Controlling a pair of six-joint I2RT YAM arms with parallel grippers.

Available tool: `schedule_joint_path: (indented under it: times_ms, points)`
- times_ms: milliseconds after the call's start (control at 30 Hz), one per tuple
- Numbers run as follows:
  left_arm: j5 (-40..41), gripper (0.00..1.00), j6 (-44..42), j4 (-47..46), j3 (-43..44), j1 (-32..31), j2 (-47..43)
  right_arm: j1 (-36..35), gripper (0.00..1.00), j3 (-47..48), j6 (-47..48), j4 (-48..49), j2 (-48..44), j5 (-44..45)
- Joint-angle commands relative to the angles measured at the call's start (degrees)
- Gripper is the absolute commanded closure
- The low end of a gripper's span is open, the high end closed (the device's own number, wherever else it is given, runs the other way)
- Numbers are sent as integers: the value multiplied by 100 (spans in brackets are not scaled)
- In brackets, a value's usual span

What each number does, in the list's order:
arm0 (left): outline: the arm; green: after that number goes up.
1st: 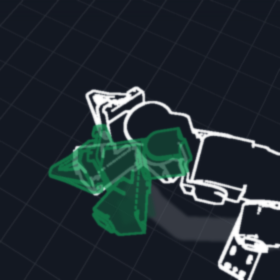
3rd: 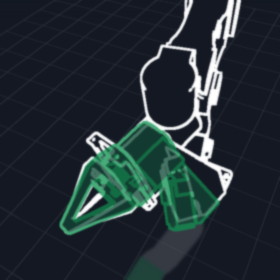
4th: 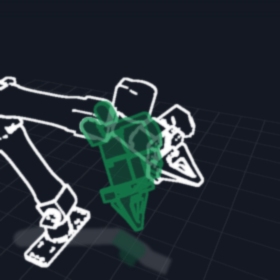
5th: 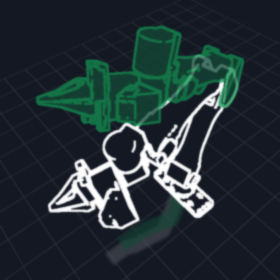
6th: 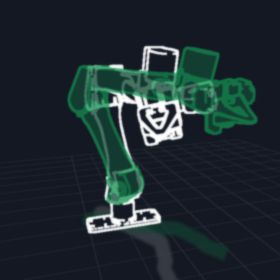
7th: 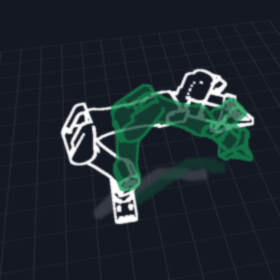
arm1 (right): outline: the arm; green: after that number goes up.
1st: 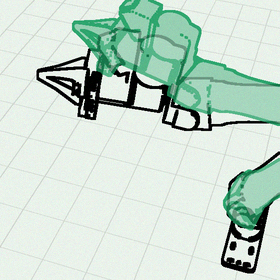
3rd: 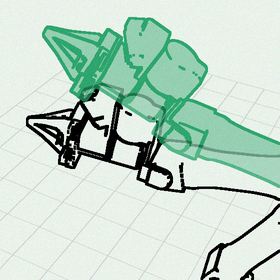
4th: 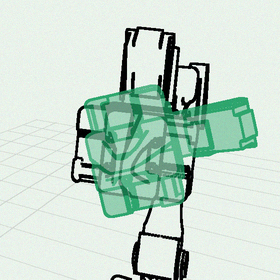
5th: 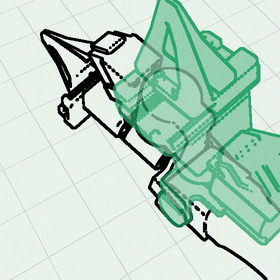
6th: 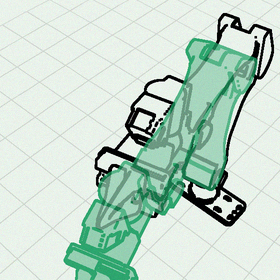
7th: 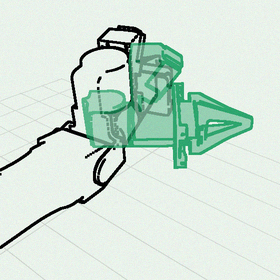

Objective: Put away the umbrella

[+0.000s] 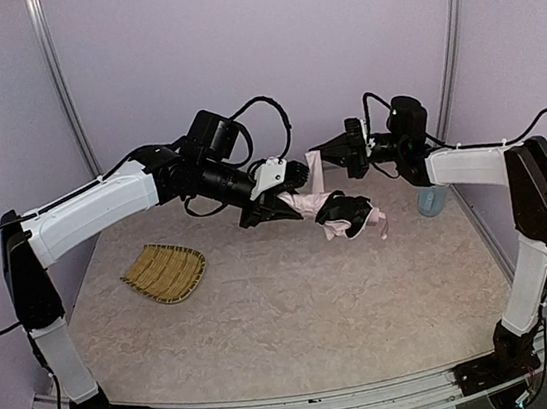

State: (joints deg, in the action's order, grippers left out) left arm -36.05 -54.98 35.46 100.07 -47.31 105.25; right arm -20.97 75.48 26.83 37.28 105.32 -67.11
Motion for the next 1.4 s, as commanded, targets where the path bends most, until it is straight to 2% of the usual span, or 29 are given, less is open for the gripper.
schedule_joint_path:
  times_ms: [0,100,300,500,600,667,767,833,933,1033,1233,1367]
  points:
    - [-1487,100,1081,1134,-651,-90,260,-105,100,110,524,520,-1055,1519]
    - [-1585,100,2033,317,-898,86,390,-523,100,-538,709,745,-1565,1944]
    - [-1930,100,3498,-592,-930,428,767,-1351,100,-1937,1291,860,-2490,2286]
    - [-1950,100,3663,-14,-397,570,1543,-2191,100,-2249,2311,-6,-2861,2370]
    - [-1863,100,3804,33,-426,762,1882,-2417,100,-2218,2357,-341,-2735,2698]
    - [-1885,100,3905,94,-443,922,2146,-2570,100,-2537,2296,-426,-2644,3004]
    - [-1821,100,3949,204,-422,1051,2573,-2835,100,-3297,2406,26,-2417,3545]
    - [-1732,100,3845,605,-159,1064,3061,-3017,100,-3605,2457,457,-2135,3895]
    - [-1442,100,3621,1272,358,1033,3676,-3229,100,-3622,2565,901,-1659,4279]
    - [-1212,100,3744,1135,256,1044,3860,-3343,100,-3648,2834,1333,-1380,4528]
    - [-844,100,4169,779,216,1124,3943,-3608,100,-3757,3184,770,-1376,4293]
    - [-755,100,4219,769,274,1126,4025,-3873,100,-3831,3412,1069,-1266,4599]
